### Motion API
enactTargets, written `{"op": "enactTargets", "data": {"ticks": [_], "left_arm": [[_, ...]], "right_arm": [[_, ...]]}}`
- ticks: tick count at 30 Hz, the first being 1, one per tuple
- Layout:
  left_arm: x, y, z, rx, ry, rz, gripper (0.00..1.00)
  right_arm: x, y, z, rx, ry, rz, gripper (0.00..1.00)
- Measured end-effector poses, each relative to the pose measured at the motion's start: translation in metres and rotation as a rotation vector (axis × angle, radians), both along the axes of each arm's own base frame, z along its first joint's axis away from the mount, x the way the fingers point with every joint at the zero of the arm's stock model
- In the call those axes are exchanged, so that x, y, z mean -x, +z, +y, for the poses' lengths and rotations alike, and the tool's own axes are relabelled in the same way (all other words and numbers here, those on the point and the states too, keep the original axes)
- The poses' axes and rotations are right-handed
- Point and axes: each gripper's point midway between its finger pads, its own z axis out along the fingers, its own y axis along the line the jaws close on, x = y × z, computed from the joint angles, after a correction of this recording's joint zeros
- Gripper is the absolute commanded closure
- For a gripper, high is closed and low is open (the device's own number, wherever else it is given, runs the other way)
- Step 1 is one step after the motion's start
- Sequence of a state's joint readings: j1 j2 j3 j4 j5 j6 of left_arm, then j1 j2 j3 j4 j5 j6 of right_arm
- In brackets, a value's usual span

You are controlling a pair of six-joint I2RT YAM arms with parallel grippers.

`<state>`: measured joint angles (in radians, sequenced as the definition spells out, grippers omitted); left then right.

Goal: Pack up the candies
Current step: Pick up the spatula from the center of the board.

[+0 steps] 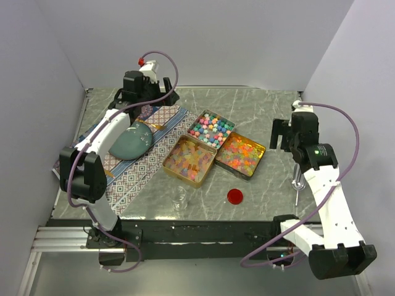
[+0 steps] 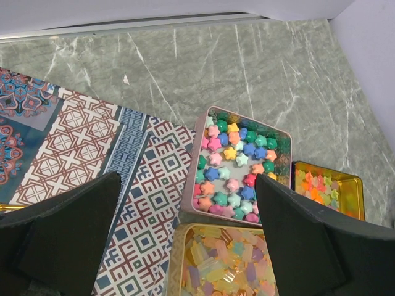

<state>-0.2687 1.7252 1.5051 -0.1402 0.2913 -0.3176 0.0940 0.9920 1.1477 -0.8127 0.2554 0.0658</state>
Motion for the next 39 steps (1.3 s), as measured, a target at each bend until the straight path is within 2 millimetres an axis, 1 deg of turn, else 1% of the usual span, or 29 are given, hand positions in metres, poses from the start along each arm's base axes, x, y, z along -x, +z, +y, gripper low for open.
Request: {"op": "enactTargets", "data": {"ticks": [3, 6, 10, 12, 14, 16, 17, 19, 20, 22, 26, 28, 31, 35, 37, 39], "left_arm": [[0.0, -0.001, 0.0, -0.008, -0.004, -0.001, 0.03], [0.001, -0.002, 0.001, -0.015, -0.006, -0.001, 0.03], [0.003, -0.003, -0.001, -0.042, -0.044, -0.015, 0.03], [0.007, -0.005, -0.003, -0.064, -0.083, -0.023, 0.03], [0.013, -0.009, -0.005, -0.089, -0.13, -0.034, 0.03], [0.023, -0.015, -0.005, -0.111, -0.168, -0.03, 0.03], [0.029, -0.019, -0.004, -0.121, -0.185, -0.024, 0.03], [0.04, -0.025, -0.002, -0.134, -0.208, -0.011, 0.03], [0.045, -0.028, -0.001, -0.138, -0.218, -0.008, 0.03], [0.054, -0.031, 0.001, -0.141, -0.226, -0.004, 0.03], [0.069, -0.038, 0.009, -0.157, -0.226, -0.003, 0.03], [0.075, -0.04, 0.013, -0.163, -0.222, -0.003, 0.03], [0.08, -0.044, 0.02, -0.177, -0.214, -0.007, 0.03], [0.083, -0.049, 0.027, -0.186, -0.197, -0.006, 0.03], [0.084, -0.052, 0.03, -0.187, -0.192, -0.001, 0.03], [0.085, -0.056, 0.033, -0.189, -0.184, 0.006, 0.03]], "right_arm": [[-0.002, -0.001, -0.003, 0.043, 0.023, 0.014, 0.0], [-0.005, -0.008, -0.006, 0.08, 0.063, 0.063, 0.0], [-0.016, -0.014, -0.009, 0.048, 0.192, 0.171, 0.03], [-0.02, -0.016, -0.017, 0.029, 0.247, 0.211, 0.02], [-0.019, -0.021, -0.024, 0.016, 0.317, 0.271, 0.05], [-0.017, -0.029, -0.028, -0.007, 0.419, 0.362, 0.1], [-0.017, -0.034, -0.029, -0.021, 0.48, 0.409, 0.12], [-0.026, -0.045, -0.036, -0.026, 0.577, 0.466, 0.12], [-0.029, -0.053, -0.041, -0.012, 0.627, 0.492, 0.14], [-0.024, -0.071, -0.049, 0.032, 0.737, 0.548, 0.14], [0.006, -0.091, -0.056, 0.084, 0.897, 0.638, 0.15], [0.015, -0.095, -0.057, 0.072, 0.918, 0.665, 0.16], [0.015, -0.099, -0.06, 0.058, 0.919, 0.681, 0.17], [0.004, -0.11, -0.069, 0.04, 0.918, 0.722, 0.2], [-0.003, -0.121, -0.075, 0.035, 0.924, 0.755, 0.2], [-0.005, -0.132, -0.081, 0.037, 0.923, 0.795, 0.21]]}}
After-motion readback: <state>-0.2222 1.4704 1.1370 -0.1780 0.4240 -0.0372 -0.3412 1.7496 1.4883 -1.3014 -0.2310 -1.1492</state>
